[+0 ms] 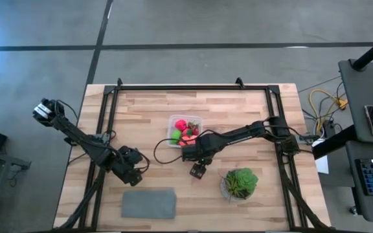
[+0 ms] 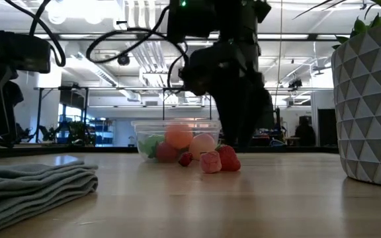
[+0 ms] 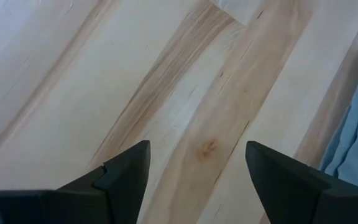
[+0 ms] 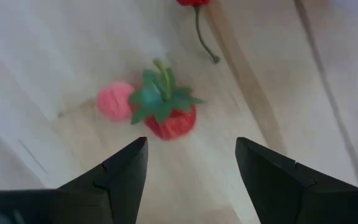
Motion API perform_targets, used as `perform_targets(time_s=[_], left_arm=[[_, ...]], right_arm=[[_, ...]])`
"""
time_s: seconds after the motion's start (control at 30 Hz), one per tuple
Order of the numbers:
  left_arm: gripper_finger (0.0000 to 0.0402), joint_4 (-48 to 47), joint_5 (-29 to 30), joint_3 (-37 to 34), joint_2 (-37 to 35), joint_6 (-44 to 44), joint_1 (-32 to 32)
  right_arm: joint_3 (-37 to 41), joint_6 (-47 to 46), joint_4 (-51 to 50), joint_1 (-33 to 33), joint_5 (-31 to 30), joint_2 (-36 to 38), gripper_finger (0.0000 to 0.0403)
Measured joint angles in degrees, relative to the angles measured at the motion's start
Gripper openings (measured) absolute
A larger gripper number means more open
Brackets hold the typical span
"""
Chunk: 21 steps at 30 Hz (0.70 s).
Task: Pick and placing Produce into tupperware
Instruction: Put the red strawberry into the transparent bin
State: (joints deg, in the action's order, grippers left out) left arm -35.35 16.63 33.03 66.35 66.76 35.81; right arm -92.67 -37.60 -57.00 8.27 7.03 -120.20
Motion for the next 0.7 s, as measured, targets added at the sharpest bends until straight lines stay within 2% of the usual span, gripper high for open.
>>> perform_targets(time_s=[0.47,0.7], left_arm=[[0.0250,0.7,0.2,-0.2,0.0,0.0,0.0],[0.0250,0.6,0.3,-0.3,0.0,0.0,-0.1]], right_arm=[[0.1,-2.9,3.2,0.0,0.4,-2.7,0.0233],[0.1,-4.2,3.7,0.0,-2.1,-2.7,0.0230]])
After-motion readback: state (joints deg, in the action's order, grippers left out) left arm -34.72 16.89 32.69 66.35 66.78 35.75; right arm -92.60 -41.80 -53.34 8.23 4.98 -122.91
